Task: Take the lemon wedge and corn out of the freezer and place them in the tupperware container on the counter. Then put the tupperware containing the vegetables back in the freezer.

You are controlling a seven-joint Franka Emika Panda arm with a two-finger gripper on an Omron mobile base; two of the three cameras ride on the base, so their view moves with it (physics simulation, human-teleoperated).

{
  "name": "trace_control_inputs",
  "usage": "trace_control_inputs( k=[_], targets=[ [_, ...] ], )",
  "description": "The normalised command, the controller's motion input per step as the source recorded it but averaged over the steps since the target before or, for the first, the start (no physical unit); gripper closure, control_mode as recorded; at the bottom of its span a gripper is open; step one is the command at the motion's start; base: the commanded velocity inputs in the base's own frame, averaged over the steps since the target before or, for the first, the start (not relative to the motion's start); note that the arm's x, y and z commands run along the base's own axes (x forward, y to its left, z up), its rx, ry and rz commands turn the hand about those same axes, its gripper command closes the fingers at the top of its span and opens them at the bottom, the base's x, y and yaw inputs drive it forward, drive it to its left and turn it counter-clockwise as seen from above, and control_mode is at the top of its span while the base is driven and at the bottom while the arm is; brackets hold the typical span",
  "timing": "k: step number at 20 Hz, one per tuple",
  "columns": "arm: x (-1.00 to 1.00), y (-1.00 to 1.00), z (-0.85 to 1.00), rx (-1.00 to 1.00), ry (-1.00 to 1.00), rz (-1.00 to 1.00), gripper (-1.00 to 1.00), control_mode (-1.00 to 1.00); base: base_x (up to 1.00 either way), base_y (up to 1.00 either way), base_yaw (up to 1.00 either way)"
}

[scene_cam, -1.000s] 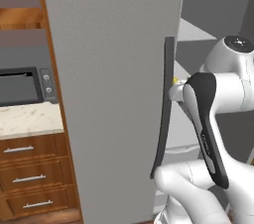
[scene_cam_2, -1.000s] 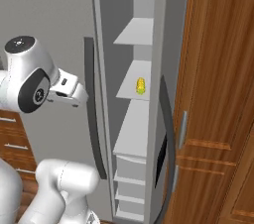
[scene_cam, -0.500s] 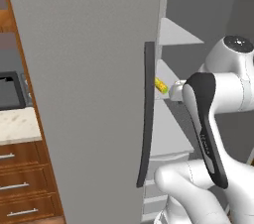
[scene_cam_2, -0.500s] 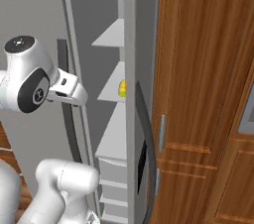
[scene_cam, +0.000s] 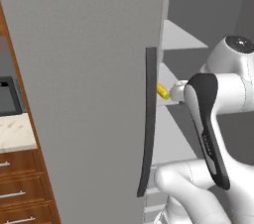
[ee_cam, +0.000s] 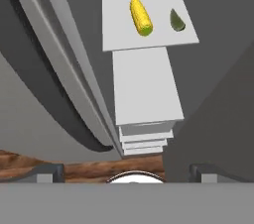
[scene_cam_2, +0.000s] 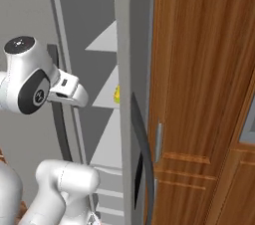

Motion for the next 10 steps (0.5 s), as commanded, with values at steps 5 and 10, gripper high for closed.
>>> trace_control_inputs(
  k=[5,10],
  targets=[
    [0.00,0.00,0.00,0.00,0.00,0.00,-1.00,1.00,0.97,-0.17,0.00],
    [0.07,-0.12,-0.05,0.00,0.00,-0.01,-1.00,-1.00,0.37,-0.10,0.00]
  ],
)
